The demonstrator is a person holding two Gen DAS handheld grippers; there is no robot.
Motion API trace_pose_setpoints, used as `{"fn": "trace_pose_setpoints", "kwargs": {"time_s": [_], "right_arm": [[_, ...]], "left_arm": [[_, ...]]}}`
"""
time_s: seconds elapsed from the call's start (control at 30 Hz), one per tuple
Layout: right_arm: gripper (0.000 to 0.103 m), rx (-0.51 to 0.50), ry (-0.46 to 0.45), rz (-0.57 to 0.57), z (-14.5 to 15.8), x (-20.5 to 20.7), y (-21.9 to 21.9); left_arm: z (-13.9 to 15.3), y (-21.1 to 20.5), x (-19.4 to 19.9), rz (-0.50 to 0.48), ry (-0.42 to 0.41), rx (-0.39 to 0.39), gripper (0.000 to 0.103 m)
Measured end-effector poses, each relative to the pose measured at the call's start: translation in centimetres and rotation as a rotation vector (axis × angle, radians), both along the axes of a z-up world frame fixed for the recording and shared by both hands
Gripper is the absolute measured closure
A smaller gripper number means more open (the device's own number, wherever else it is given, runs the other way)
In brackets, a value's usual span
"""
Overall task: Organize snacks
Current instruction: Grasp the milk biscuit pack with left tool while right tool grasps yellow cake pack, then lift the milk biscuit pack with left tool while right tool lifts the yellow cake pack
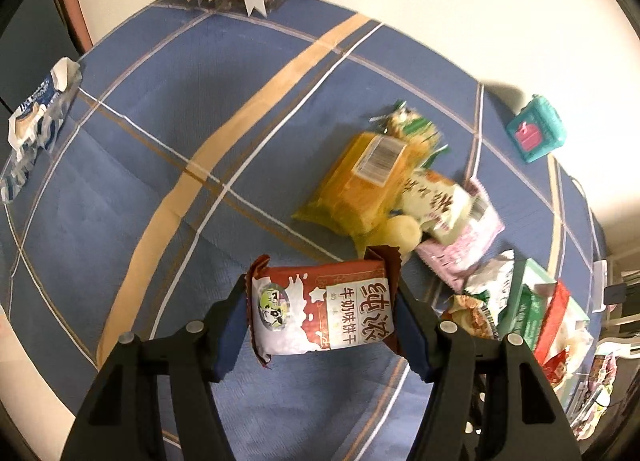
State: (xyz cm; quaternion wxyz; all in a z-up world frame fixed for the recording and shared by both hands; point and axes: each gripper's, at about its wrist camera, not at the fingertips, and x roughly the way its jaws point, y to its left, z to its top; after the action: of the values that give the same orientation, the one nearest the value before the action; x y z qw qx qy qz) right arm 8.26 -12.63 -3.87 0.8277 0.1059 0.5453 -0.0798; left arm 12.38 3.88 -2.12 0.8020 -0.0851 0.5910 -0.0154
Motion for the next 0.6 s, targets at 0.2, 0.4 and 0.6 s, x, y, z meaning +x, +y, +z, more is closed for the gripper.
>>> {"fn": "trace_pose_setpoints", "kwargs": {"time_s": [0.2,0.4,0.6], "right_arm": [[0.059,0.021,-0.053,-0.027,2.6,-1.6,-0.5],[0.066,-0.007,-0.107,-0.047,5.1,-2.3,-1.6],[0.066,-0.019,-0.055,-0.040,4.0,-2.4,-2.6]], "left_arm": [[2.2,-0.7,-1.1,-0.010,-0.052,-0.017,0.035],[3.4,-2.3,-1.7,-0.037,-0.093,-0.029,0.035],[1.8,-3.5,-2.1,-0.057,-0.047,-0.016,0.035]]}}
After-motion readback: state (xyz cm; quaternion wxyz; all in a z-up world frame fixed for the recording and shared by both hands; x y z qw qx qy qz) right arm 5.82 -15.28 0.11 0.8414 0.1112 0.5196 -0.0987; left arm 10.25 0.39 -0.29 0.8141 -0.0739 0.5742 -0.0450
